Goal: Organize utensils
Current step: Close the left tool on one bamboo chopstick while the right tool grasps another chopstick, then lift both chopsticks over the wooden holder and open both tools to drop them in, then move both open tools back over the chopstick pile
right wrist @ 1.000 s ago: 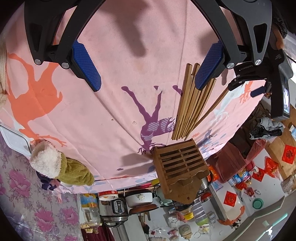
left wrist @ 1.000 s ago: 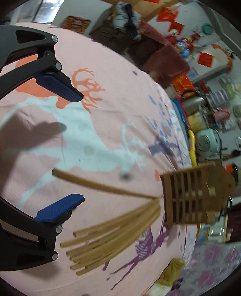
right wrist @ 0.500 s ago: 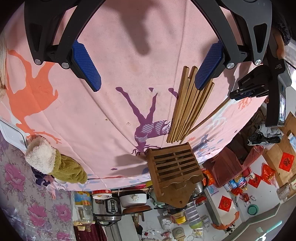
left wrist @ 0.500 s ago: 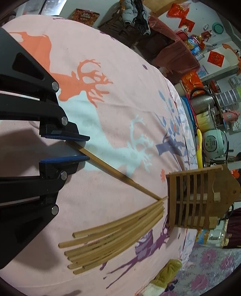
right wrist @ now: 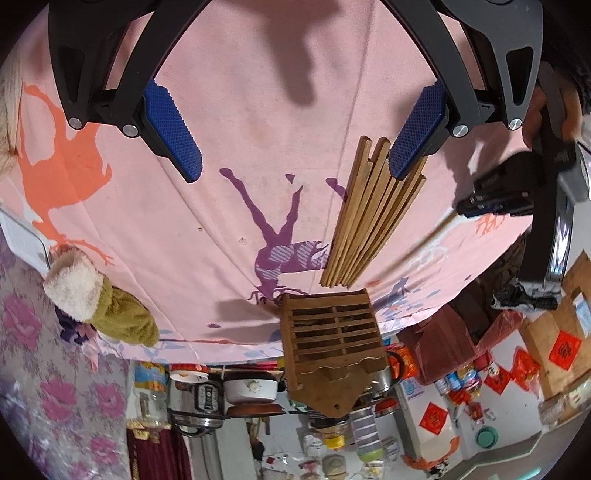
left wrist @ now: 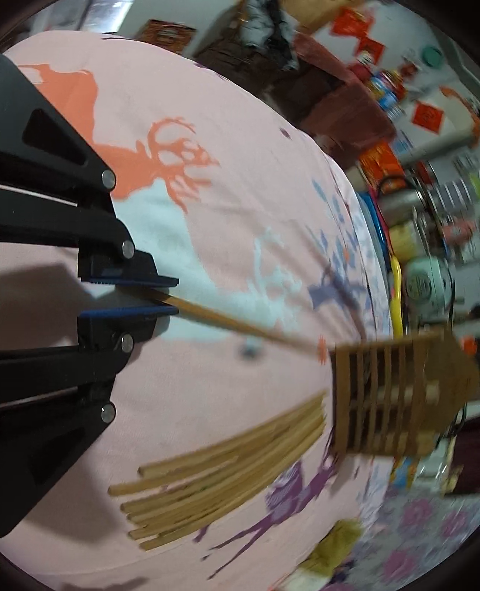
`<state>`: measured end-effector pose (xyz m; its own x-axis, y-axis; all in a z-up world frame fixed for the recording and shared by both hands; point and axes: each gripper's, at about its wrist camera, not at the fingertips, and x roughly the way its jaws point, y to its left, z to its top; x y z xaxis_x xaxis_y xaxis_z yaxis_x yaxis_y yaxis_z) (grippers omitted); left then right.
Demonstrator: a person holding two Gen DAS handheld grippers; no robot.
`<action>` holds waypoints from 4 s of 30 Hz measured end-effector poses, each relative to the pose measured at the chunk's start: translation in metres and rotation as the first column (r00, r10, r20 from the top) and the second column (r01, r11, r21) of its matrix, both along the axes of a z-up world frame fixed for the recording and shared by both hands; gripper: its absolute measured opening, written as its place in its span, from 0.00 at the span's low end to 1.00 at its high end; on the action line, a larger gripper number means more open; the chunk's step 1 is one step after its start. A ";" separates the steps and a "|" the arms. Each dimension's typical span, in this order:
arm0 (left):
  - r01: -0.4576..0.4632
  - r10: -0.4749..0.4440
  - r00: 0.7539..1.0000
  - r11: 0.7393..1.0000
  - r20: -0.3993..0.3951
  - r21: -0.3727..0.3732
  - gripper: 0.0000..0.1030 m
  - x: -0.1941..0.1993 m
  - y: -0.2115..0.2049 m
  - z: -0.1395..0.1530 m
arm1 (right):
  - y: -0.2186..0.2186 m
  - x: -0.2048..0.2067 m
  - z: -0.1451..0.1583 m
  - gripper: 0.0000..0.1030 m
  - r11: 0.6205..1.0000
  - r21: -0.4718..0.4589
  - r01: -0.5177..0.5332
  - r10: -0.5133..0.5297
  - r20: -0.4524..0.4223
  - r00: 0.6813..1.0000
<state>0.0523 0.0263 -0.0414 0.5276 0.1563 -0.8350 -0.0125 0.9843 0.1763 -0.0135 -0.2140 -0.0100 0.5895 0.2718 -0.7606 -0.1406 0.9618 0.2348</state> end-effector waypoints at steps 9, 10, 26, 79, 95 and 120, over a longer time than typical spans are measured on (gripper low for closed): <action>-0.046 0.046 0.999 0.999 -0.010 -0.028 0.51 0.000 0.011 0.001 | 0.028 -0.003 -0.006 0.66 0.982 -0.009 -0.188 0.187 -0.031 0.982; -0.047 0.047 0.999 0.998 -0.014 -0.048 0.62 0.000 0.013 0.001 | 0.031 -0.003 -0.008 0.63 0.978 -0.010 -0.207 0.206 -0.042 0.978; -0.051 0.049 0.998 0.996 -0.025 -0.073 0.63 -0.001 0.017 0.001 | 0.028 0.018 -0.030 0.10 0.972 -0.095 -0.215 0.199 -0.156 0.968; 0.166 -0.117 0.922 0.981 0.370 -0.104 0.05 0.089 -0.054 0.231 | 0.016 0.121 0.137 0.06 0.997 -0.007 -0.083 0.081 0.314 0.946; 0.131 -0.027 0.906 0.967 0.423 -0.217 0.07 0.160 -0.065 0.192 | 0.023 0.199 0.136 0.09 0.999 0.027 0.024 -0.033 0.390 0.920; -0.041 0.055 0.962 0.998 0.267 -0.057 0.94 0.046 0.011 0.072 | -0.072 0.065 0.077 0.94 0.948 0.277 0.155 -0.229 0.257 0.939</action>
<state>0.0985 0.0369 0.0303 0.7262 0.1483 -0.6713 -0.0998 0.9889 0.1105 0.0513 -0.2864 0.0670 0.8294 0.2905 -0.4772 -0.0547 0.8923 0.4481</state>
